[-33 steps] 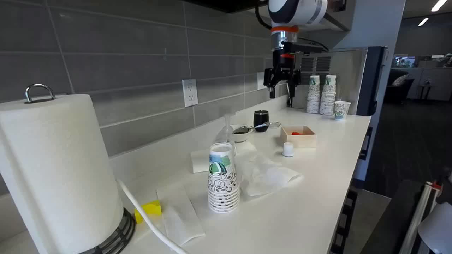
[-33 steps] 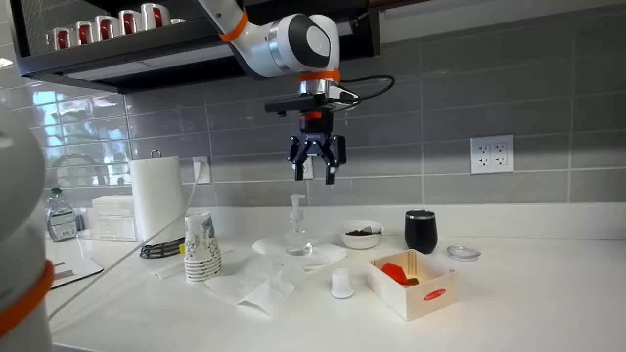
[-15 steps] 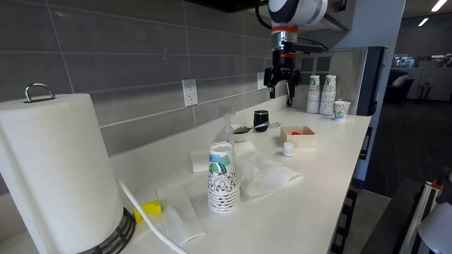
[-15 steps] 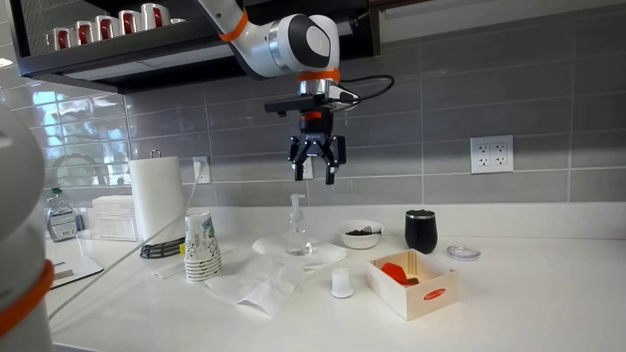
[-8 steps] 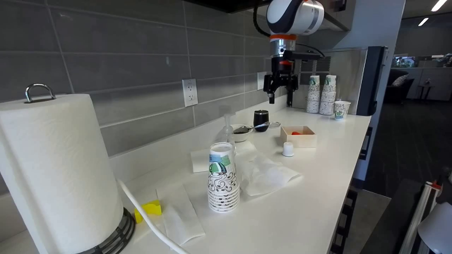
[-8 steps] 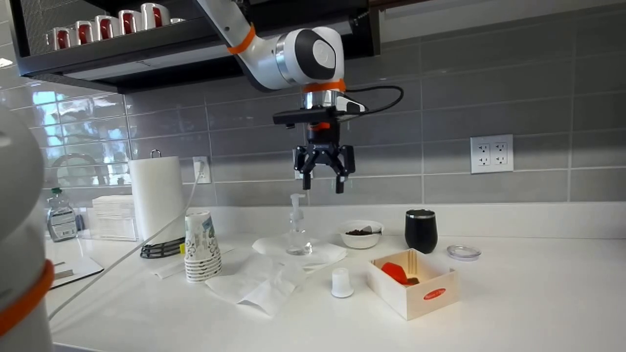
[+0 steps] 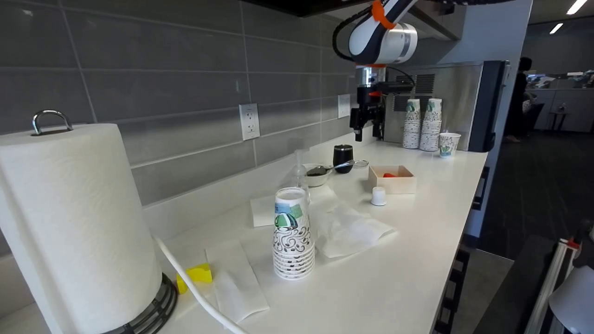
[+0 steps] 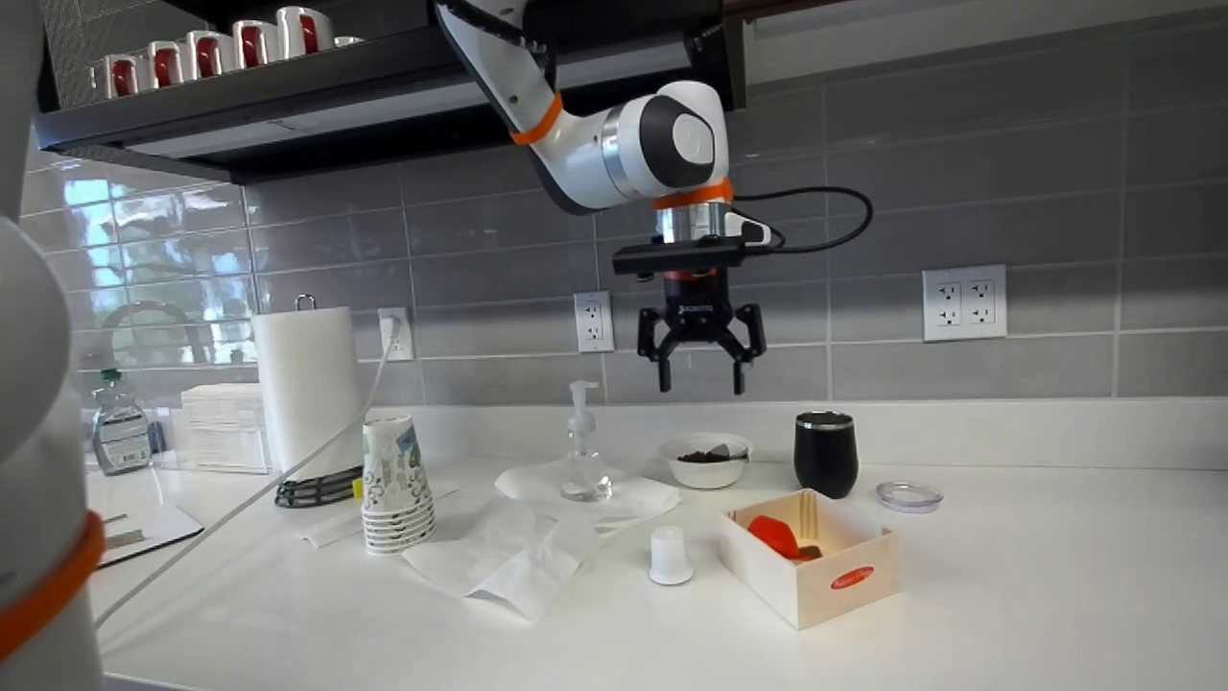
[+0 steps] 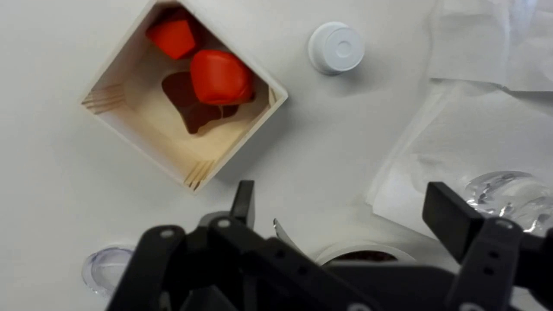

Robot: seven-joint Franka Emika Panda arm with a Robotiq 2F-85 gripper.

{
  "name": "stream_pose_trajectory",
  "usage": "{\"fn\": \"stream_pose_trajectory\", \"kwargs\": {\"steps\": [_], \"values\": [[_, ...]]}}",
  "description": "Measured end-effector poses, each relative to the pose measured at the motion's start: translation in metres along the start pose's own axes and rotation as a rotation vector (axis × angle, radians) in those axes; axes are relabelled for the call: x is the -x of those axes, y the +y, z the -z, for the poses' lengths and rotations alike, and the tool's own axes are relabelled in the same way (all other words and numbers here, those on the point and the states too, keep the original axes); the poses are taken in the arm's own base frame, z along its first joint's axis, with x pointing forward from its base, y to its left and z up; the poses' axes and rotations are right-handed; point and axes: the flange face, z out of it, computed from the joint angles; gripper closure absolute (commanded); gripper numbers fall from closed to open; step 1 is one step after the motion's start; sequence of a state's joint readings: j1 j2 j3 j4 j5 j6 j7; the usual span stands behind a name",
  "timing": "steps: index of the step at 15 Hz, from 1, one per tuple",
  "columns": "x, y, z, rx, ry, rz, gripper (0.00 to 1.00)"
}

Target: Use the spatula to stir the contents in the white bowl.

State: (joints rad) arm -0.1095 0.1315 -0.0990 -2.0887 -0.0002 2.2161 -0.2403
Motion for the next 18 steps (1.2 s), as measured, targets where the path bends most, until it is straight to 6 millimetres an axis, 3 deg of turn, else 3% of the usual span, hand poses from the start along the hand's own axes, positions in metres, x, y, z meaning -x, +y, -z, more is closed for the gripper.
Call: {"fn": "stream_pose_trajectory", "kwargs": {"steps": [4, 9, 18], "values": [[-0.033, 0.02, -0.014, 0.019, 0.032, 0.11, 0.0], [-0.066, 0.024, -0.047, -0.002, 0.021, 0.264, 0.0], [-0.094, 0.023, -0.103, -0.042, -0.014, 0.359, 0.0]]}}
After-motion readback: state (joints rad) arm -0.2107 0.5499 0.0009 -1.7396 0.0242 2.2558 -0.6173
